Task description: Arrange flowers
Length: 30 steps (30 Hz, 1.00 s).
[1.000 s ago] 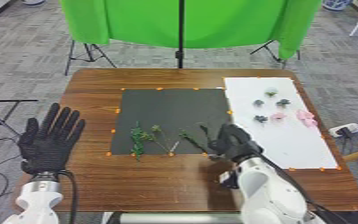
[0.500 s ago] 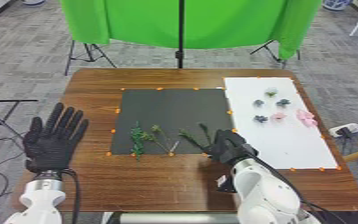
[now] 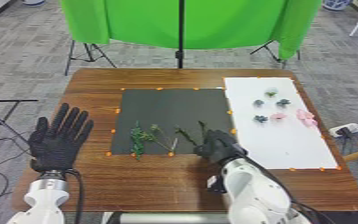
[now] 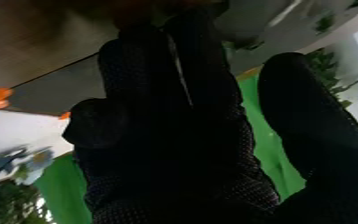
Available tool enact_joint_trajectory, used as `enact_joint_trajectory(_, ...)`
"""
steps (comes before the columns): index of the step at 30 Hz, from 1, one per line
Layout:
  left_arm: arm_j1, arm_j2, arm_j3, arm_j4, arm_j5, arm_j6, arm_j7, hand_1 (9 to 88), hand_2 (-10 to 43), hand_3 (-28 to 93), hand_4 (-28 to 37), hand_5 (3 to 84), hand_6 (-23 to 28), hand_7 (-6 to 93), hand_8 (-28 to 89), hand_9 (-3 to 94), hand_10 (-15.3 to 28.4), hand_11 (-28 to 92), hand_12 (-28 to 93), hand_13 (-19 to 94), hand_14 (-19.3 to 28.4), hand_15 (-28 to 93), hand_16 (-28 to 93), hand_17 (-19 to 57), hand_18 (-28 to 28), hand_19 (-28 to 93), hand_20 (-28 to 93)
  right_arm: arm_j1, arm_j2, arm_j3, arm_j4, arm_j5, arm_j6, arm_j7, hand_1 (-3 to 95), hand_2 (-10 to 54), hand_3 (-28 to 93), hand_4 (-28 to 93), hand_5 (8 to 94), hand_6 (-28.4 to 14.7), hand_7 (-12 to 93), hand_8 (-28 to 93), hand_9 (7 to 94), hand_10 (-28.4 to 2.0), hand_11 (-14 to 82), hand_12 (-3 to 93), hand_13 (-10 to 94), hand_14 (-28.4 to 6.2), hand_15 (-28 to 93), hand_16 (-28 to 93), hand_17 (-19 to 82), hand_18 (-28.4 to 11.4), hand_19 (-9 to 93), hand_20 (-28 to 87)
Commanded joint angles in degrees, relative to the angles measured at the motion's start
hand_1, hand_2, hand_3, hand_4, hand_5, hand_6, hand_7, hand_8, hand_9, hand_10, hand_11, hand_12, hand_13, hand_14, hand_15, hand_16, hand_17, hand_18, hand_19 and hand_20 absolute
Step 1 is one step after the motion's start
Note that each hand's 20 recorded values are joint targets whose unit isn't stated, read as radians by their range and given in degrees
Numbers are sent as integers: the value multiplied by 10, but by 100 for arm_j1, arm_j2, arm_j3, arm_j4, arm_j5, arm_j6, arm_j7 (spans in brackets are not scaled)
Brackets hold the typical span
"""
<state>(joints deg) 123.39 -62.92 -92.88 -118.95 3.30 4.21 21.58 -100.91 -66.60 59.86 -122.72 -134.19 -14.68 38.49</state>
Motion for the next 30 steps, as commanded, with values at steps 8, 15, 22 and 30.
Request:
enact_joint_trajectory(8, 92, -71, -6, 31, -58, 59, -12, 255, 145, 761, -283, 424, 86, 101, -95, 371, 147, 160, 91, 279, 150, 287, -55, -75, 135, 289, 100, -93, 200, 109, -202, -497, 1011, 383, 290, 48, 793, -182, 899, -43, 263, -86, 745, -216, 195, 183, 563, -208, 719, 228, 334, -281, 932, 544)
enact_joint_trajectory(15, 81, -71, 20, 23, -39, 18, 25, 257, 145, 759, -283, 426, 88, 100, -95, 372, 150, 162, 90, 279, 154, 290, -53, -76, 137, 293, 102, 176, 248, 802, 191, -881, 2520, 388, 292, -12, 801, -170, 855, -46, 356, -77, 800, -197, 261, 216, 622, -194, 748, 261, 370, -284, 932, 596)
enact_joint_trajectory(22, 111, -81, 15, 14, -77, 43, 90, 258, 145, 758, -283, 427, 91, 97, -95, 373, 153, 163, 90, 281, 157, 298, -56, -78, 138, 297, 101, 388, 547, 1215, 890, -1257, 2509, 62, 381, -94, 842, -245, 665, -45, 155, -120, 640, -184, 199, 160, 490, -189, 713, 199, 347, -261, 932, 618)
enact_joint_trajectory(30, 52, -91, 33, 28, -56, 22, 109, 259, 145, 758, -283, 428, 91, 99, -95, 374, 154, 165, 90, 279, 158, 300, -59, -79, 138, 299, 100, 784, 686, 1062, 1689, -1268, 1665, -499, 423, -95, 880, -282, 585, -37, 147, -130, 494, -144, 128, 125, 374, -177, 707, 164, 294, -235, 931, 612)
